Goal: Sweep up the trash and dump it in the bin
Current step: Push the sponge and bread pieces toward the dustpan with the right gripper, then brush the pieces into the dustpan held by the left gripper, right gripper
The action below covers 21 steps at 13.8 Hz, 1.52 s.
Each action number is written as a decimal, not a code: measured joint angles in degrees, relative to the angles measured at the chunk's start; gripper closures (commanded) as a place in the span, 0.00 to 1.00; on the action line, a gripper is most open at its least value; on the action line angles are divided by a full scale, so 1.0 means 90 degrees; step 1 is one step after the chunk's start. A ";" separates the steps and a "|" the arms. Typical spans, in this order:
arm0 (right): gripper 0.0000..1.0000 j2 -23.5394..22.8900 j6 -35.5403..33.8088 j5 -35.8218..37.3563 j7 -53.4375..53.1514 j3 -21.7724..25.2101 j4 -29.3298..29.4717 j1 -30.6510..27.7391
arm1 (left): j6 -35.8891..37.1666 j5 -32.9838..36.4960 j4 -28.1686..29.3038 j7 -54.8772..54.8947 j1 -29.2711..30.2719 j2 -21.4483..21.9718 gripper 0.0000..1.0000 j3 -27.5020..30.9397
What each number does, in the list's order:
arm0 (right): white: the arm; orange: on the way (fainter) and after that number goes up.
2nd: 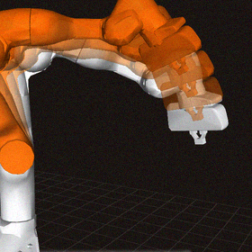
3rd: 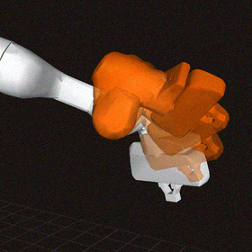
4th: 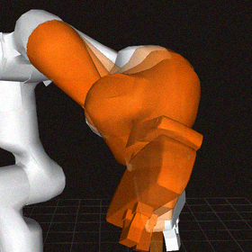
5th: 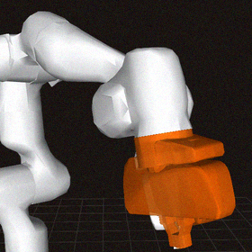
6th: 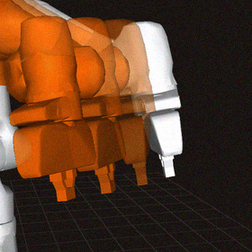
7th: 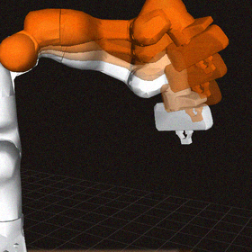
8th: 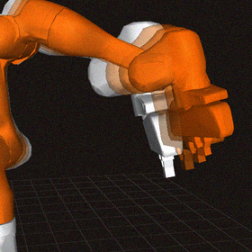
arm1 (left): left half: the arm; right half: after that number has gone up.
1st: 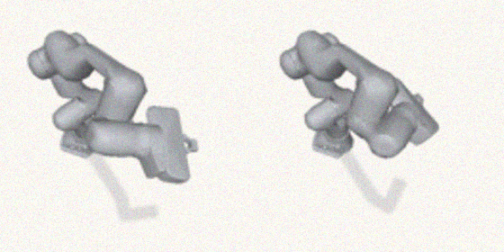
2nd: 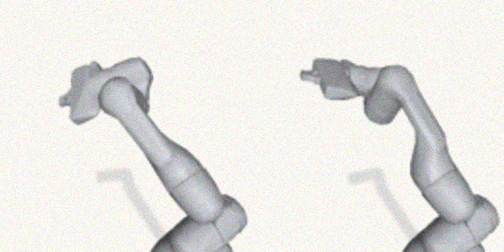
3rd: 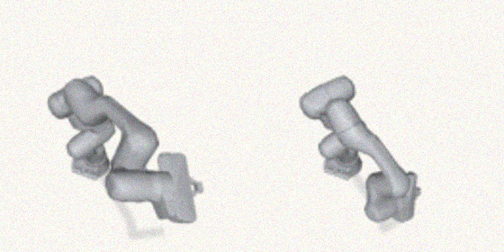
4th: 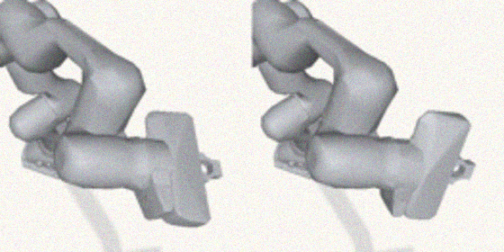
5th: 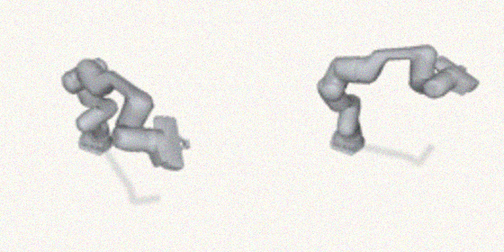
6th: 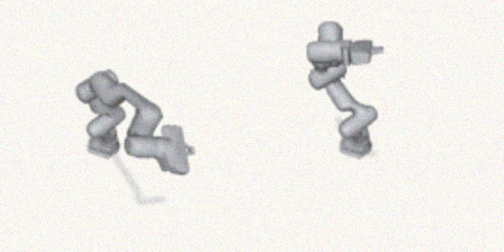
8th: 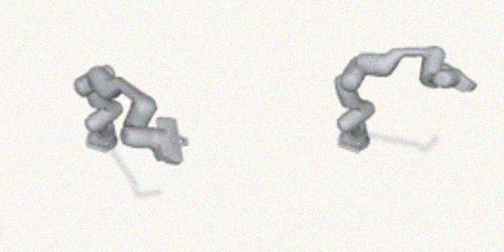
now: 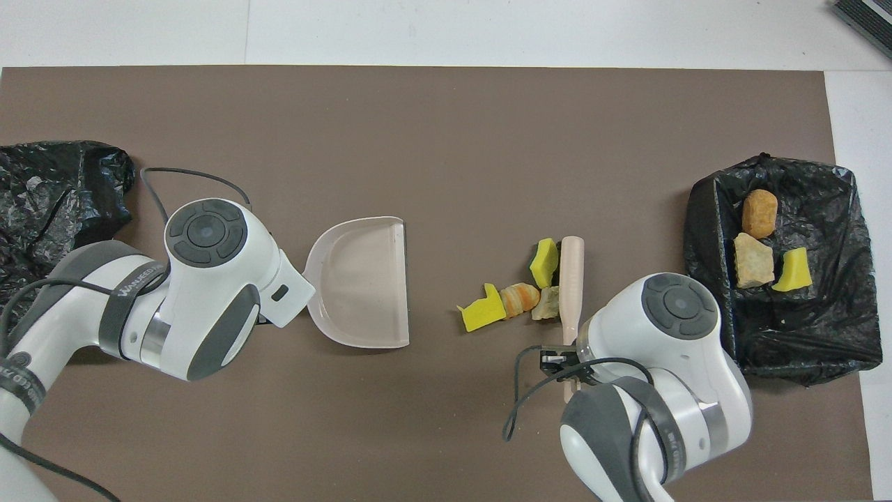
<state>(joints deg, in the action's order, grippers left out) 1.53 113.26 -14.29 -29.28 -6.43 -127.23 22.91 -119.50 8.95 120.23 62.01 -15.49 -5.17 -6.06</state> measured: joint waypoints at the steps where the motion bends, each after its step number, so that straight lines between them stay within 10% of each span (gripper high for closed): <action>1: 1.00 -0.0208 0.0025 -0.0071 -0.0260 -0.0004 0.0226 0.0213 | -0.0001 0.0000 0.0003 0.0000 0.0008 0.0000 1.00 0.0002; 11: 1.00 -0.2021 0.1264 -0.1471 -0.1575 -0.0012 0.2383 0.1721 | -0.0008 0.0000 0.0019 0.0000 0.0011 0.0000 1.00 0.0005; 15: 1.00 -0.2064 0.1628 -0.1852 -0.1576 0.0009 0.2478 0.1881 | -0.0018 0.0000 0.0062 -0.0003 0.0119 0.0000 1.00 0.0016; 21: 1.00 -0.1316 -0.0211 -0.1774 -0.1383 0.0090 0.2590 0.1095 | -0.0047 0.0000 0.0101 -0.0003 0.0149 0.0000 1.00 0.0017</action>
<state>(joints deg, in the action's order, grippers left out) -10.31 111.36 -30.26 -41.72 -5.62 -103.92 32.77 -119.92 8.94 121.14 61.98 -14.15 -5.17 -5.91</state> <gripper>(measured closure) 0.736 0.687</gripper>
